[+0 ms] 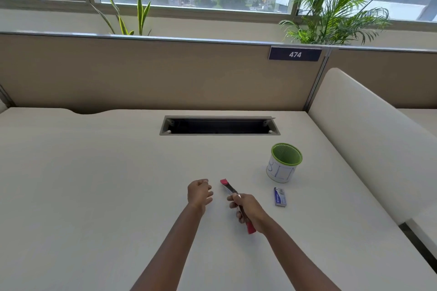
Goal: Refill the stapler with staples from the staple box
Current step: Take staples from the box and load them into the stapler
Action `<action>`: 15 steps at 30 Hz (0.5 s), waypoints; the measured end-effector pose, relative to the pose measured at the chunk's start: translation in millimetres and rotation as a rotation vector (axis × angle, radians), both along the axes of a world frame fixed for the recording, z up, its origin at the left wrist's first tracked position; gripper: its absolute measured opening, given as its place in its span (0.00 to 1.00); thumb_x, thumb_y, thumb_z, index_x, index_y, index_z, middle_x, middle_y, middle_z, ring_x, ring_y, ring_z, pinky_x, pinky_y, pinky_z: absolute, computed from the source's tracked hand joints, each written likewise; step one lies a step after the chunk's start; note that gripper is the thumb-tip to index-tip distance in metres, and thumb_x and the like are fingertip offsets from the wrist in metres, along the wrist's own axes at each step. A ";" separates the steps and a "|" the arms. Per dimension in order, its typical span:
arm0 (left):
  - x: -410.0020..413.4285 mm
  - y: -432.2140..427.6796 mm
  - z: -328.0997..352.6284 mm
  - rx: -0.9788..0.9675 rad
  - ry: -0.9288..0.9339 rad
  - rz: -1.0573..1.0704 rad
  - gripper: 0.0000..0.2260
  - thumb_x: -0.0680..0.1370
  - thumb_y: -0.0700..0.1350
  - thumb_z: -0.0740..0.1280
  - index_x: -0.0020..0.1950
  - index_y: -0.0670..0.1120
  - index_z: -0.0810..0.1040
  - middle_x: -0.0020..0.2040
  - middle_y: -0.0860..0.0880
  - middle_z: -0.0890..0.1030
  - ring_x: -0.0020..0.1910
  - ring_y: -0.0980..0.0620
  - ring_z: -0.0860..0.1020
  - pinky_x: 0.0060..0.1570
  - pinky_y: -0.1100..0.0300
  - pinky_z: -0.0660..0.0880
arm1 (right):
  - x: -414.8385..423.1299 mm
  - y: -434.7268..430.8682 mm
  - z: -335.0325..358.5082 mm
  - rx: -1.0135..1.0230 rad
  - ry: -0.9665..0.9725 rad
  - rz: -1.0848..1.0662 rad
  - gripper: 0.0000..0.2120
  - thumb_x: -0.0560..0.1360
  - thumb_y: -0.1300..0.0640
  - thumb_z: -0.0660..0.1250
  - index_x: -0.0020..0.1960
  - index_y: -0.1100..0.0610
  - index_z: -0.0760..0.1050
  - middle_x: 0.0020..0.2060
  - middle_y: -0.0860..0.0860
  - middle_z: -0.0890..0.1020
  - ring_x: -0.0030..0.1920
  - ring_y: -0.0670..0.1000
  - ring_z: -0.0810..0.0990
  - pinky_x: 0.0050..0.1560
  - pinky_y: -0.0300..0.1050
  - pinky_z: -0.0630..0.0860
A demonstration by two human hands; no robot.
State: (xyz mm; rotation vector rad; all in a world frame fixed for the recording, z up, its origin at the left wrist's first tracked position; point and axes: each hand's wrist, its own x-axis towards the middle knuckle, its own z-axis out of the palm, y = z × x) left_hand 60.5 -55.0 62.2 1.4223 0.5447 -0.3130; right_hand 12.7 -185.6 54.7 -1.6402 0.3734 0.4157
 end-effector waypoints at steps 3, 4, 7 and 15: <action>0.8 -1.5 -0.5 0.017 0.012 -0.027 0.13 0.81 0.38 0.55 0.63 0.36 0.72 0.51 0.41 0.74 0.48 0.44 0.73 0.49 0.54 0.71 | 2.6 -1.0 1.2 0.029 -0.058 -0.041 0.13 0.81 0.56 0.52 0.52 0.60 0.74 0.34 0.50 0.74 0.25 0.46 0.68 0.23 0.36 0.64; 0.9 -2.0 -0.4 0.019 0.013 -0.032 0.14 0.81 0.38 0.55 0.63 0.36 0.72 0.51 0.41 0.74 0.48 0.43 0.74 0.49 0.54 0.71 | 2.0 -2.1 0.9 0.002 -0.038 -0.030 0.13 0.81 0.56 0.53 0.51 0.61 0.74 0.34 0.50 0.74 0.25 0.46 0.67 0.24 0.36 0.64; 1.3 -2.6 -0.3 0.023 0.008 -0.040 0.14 0.80 0.37 0.54 0.63 0.36 0.72 0.50 0.41 0.74 0.48 0.44 0.73 0.47 0.54 0.71 | 3.4 -8.5 -1.1 0.073 -0.041 -0.074 0.14 0.81 0.55 0.52 0.49 0.60 0.74 0.34 0.50 0.73 0.23 0.45 0.68 0.22 0.34 0.64; -2.5 -6.8 -3.1 0.010 0.021 -0.062 0.14 0.80 0.36 0.54 0.61 0.34 0.74 0.44 0.42 0.76 0.42 0.44 0.75 0.36 0.61 0.72 | 5.2 -17.8 -0.7 0.223 -0.110 -0.128 0.15 0.81 0.55 0.51 0.48 0.58 0.75 0.32 0.50 0.73 0.21 0.43 0.69 0.21 0.33 0.65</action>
